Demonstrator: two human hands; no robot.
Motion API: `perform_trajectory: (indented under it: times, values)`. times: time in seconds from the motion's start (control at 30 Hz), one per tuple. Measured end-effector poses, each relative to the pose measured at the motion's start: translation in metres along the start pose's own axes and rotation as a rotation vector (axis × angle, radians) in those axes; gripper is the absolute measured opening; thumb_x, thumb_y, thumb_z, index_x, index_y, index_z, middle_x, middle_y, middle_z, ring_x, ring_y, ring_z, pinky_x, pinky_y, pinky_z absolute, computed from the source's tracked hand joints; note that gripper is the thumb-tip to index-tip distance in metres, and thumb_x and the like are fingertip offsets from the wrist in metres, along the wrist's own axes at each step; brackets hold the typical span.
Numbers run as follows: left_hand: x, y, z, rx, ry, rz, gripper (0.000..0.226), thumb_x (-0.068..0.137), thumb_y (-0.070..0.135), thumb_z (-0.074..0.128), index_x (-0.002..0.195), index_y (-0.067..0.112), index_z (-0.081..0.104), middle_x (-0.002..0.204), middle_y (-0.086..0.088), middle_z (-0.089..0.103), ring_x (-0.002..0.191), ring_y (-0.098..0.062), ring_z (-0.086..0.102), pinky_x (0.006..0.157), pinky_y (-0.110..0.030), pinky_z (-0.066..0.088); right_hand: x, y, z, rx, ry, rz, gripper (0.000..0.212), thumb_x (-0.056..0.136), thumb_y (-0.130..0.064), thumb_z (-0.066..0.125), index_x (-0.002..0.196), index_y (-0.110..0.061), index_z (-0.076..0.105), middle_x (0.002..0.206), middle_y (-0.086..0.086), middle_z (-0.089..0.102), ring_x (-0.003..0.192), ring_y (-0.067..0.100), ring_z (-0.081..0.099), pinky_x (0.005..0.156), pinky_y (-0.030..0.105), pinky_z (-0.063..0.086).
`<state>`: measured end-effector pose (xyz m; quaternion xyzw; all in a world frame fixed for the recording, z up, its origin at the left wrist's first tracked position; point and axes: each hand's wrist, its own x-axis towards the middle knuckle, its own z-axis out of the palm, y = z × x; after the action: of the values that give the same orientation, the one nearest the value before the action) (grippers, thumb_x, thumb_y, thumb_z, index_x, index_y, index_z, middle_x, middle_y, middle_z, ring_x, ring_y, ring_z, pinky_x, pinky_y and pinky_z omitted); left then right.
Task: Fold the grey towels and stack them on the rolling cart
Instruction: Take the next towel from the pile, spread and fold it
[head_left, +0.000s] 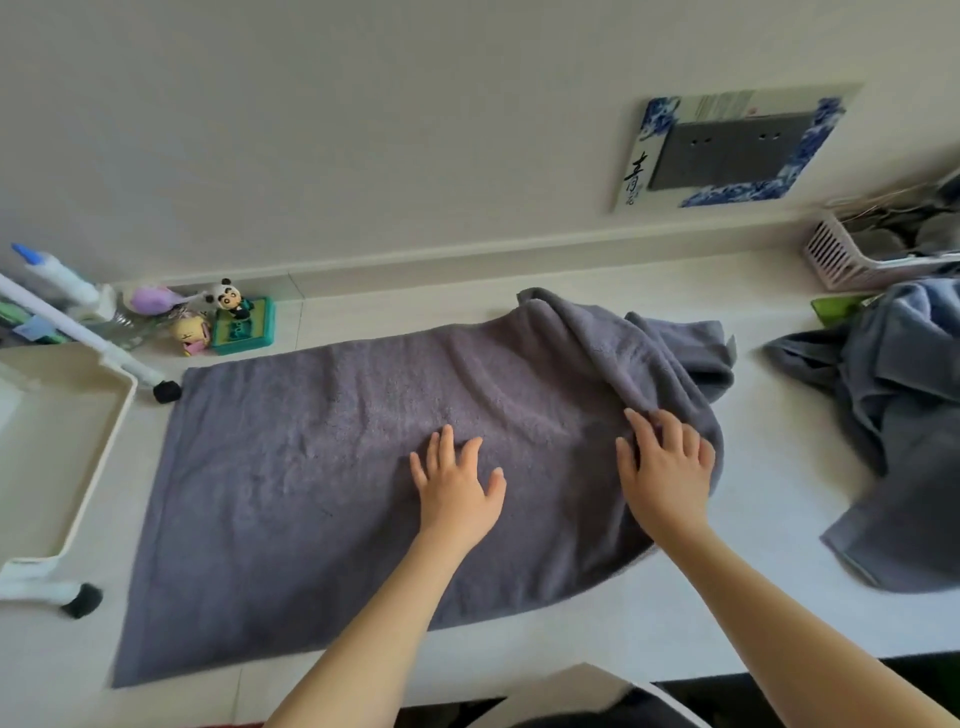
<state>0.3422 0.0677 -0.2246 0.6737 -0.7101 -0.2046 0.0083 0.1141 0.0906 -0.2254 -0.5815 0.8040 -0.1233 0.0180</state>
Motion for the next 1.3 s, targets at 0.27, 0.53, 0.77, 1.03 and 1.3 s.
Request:
perform_trajectory:
  times: [0.27,0.53,0.77,1.03,1.3]
  values:
    - [0.012,0.083,-0.007,-0.107,0.018,0.090,0.053,0.097,0.044,0.039,0.146,0.026,0.030,0.159,-0.007,0.001,0.145,-0.025,0.004,0.118,-0.045,-0.002,0.079,0.059,-0.026,0.682,-0.238,0.320,0.056,0.095,-0.038,0.048,0.139,-0.008,0.033,0.141,0.015,0.039,0.127,0.032,0.041,0.102,0.040,0.035]
    - [0.029,0.158,-0.028,-0.243,0.124,0.205,0.066,0.085,0.055,0.026,0.141,0.022,0.040,0.157,-0.004,0.017,0.143,-0.021,0.016,0.115,-0.033,0.010,0.075,0.075,-0.051,0.957,-0.094,0.455,0.025,0.097,-0.033,0.045,0.097,-0.012,0.059,0.088,-0.003,0.062,0.084,0.015,0.056,0.069,0.024,0.036]
    - [0.067,0.235,-0.017,-0.107,0.047,0.471,0.063,0.091,0.052,0.015,0.146,0.025,0.030,0.157,0.003,0.021,0.145,-0.010,0.009,0.116,-0.039,-0.005,0.016,0.121,-0.056,0.685,-0.126,0.167,0.023,0.094,-0.028,0.049,0.075,-0.017,0.051,0.073,-0.006,0.052,0.070,0.010,0.048,0.063,0.028,0.038]
    - [0.075,0.264,0.006,0.252,-0.166,0.308,0.057,0.097,0.057,0.014,0.130,0.021,0.044,0.116,-0.009,0.063,0.113,-0.030,0.054,0.099,-0.042,0.030,0.043,0.150,-0.052,0.691,-0.112,0.320,0.019,0.097,-0.028,0.043,0.093,-0.016,0.057,0.101,-0.002,0.050,0.084,0.017,0.052,0.073,0.030,0.040]
    - [0.105,0.272,0.039,-0.069,-0.190,0.297,0.043,0.090,0.051,0.050,0.117,0.019,0.058,0.127,-0.003,0.044,0.122,-0.023,0.037,0.102,-0.035,0.036,0.102,0.158,-0.040,0.798,-0.345,0.530,0.044,0.100,-0.021,0.032,0.142,-0.008,0.031,0.148,0.010,0.026,0.132,0.028,0.030,0.103,0.033,0.029]
